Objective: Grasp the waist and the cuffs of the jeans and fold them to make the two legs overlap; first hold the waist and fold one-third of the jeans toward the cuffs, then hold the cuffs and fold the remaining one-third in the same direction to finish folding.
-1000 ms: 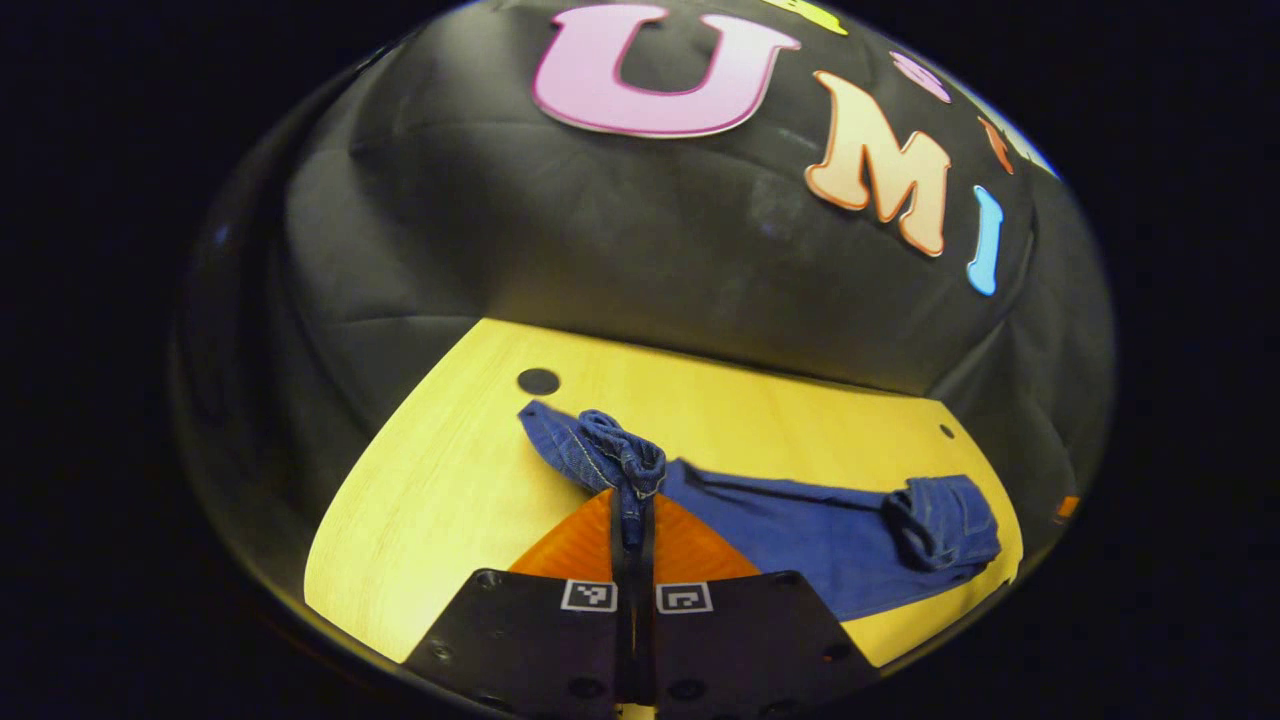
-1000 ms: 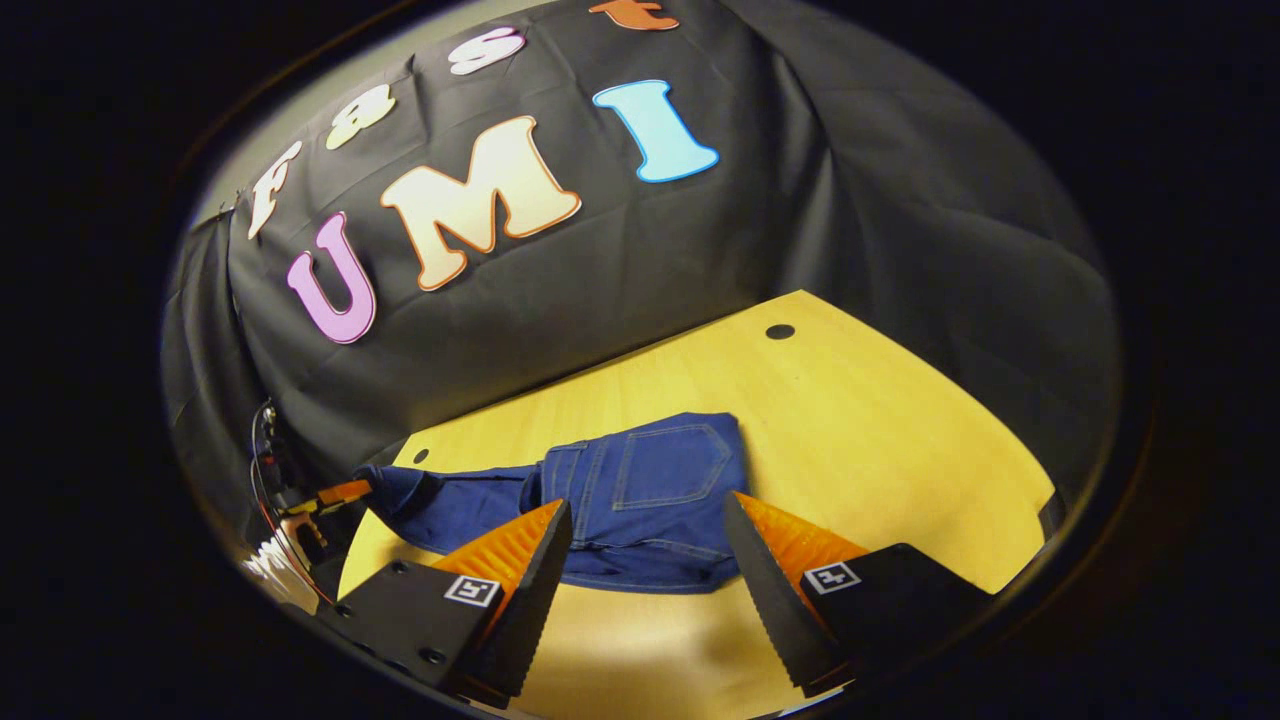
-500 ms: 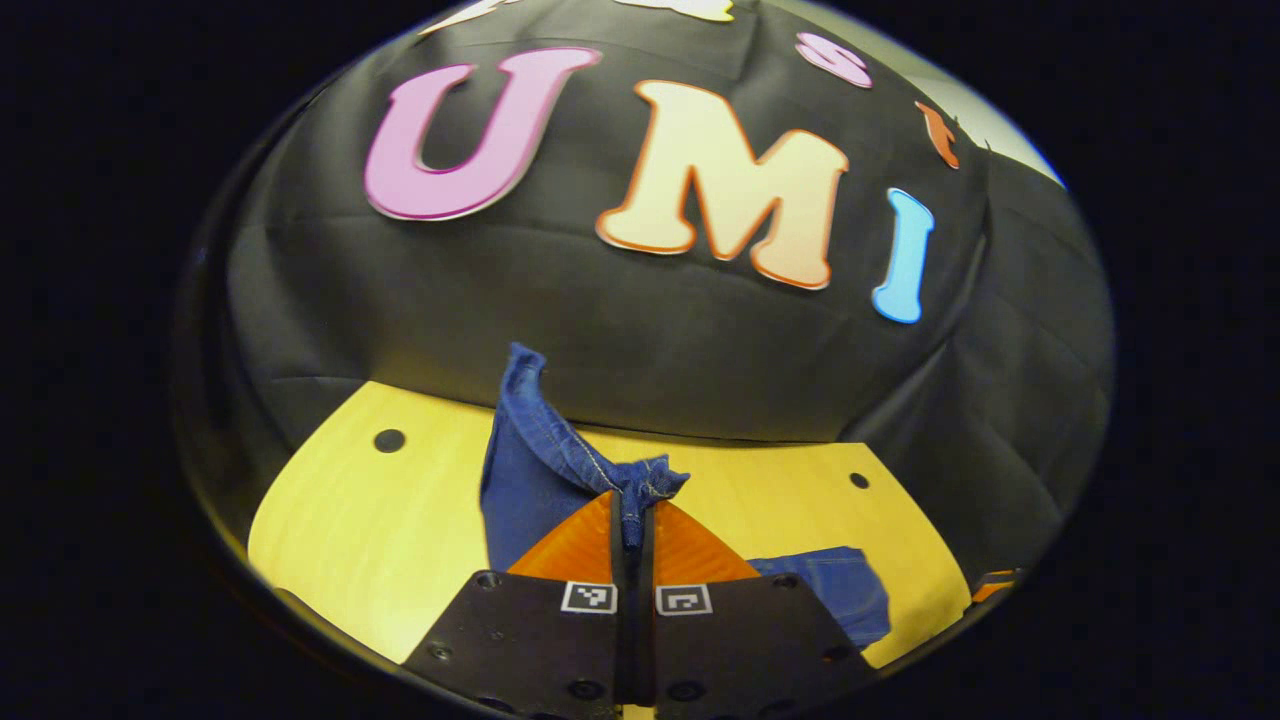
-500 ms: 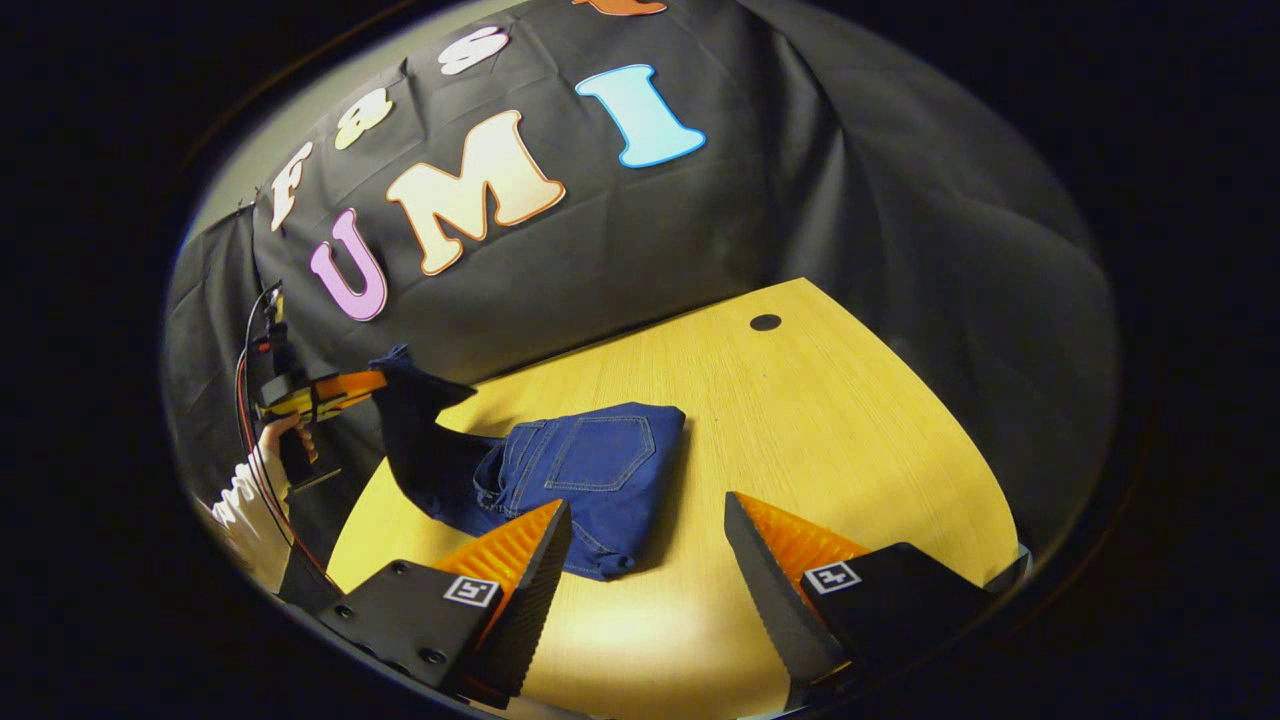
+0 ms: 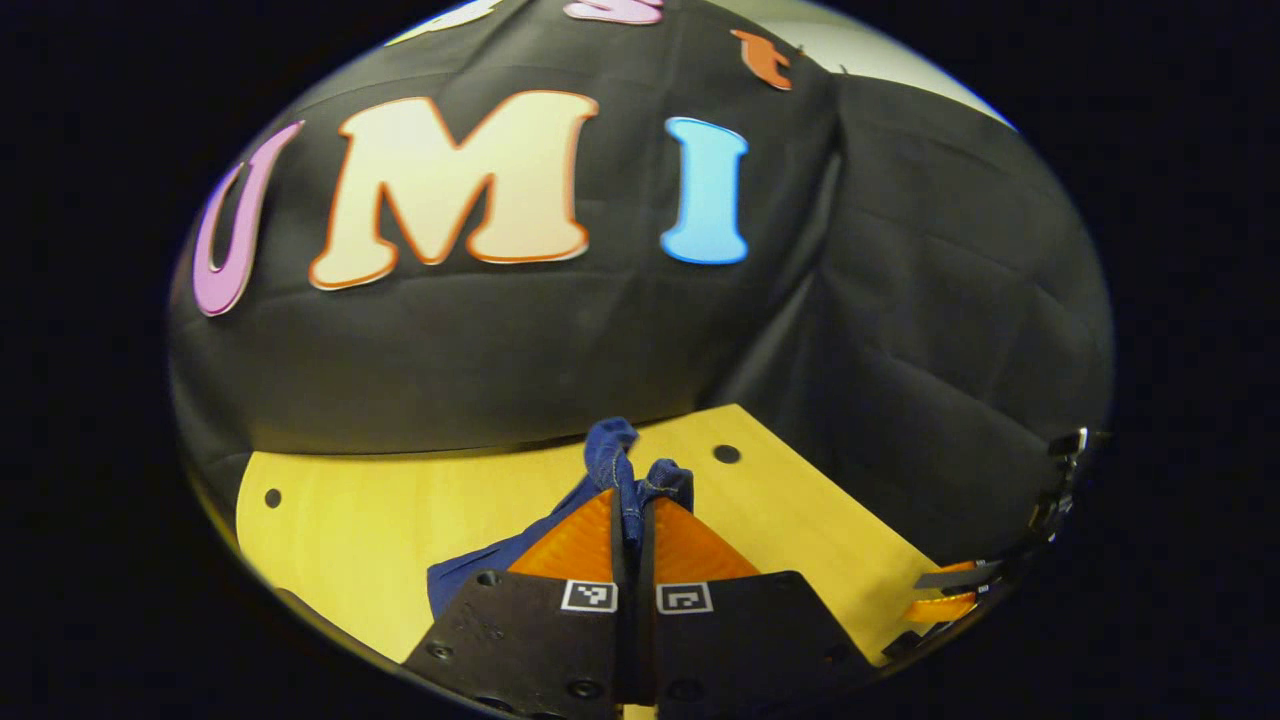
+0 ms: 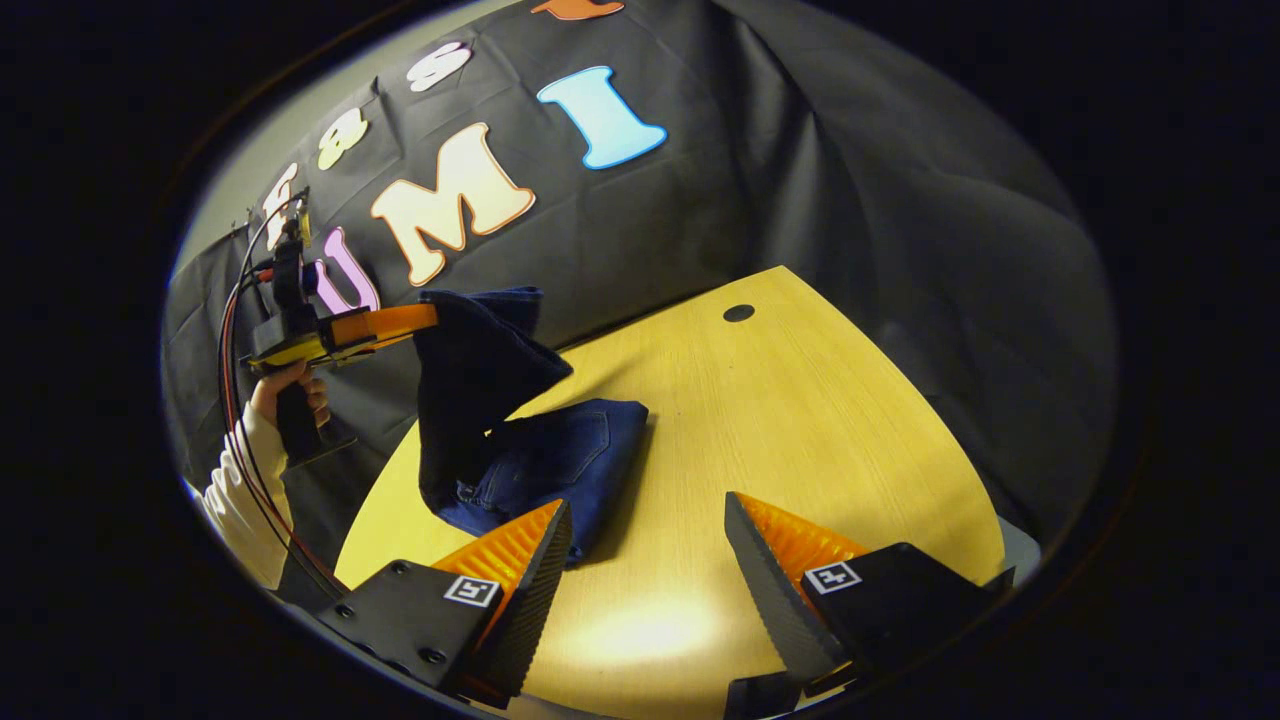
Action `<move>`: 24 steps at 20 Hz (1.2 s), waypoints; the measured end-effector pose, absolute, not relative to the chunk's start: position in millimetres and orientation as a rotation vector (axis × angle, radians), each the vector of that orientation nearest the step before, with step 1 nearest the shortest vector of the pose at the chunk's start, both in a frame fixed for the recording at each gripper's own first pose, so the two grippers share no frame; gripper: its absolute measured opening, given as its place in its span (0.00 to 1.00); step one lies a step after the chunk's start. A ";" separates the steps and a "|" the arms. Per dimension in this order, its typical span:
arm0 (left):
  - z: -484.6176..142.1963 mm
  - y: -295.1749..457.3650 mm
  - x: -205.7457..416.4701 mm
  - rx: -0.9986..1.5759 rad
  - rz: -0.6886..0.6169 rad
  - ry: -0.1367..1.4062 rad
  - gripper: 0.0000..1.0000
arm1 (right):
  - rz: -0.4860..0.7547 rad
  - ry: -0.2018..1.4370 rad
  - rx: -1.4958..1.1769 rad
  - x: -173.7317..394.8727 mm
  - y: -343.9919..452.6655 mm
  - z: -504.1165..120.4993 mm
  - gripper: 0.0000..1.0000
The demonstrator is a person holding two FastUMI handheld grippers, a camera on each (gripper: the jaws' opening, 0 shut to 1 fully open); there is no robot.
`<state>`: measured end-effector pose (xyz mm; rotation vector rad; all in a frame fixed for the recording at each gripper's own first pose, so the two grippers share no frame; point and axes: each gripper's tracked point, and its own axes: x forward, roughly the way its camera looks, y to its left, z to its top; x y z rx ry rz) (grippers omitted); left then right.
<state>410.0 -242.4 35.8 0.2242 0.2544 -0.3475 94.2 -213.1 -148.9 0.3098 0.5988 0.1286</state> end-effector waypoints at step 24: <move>-28.5 -136.5 273.2 0.132 -0.088 0.192 0.91 | 0.218 0.507 0.272 77.1 -108.0 -109.4 0.98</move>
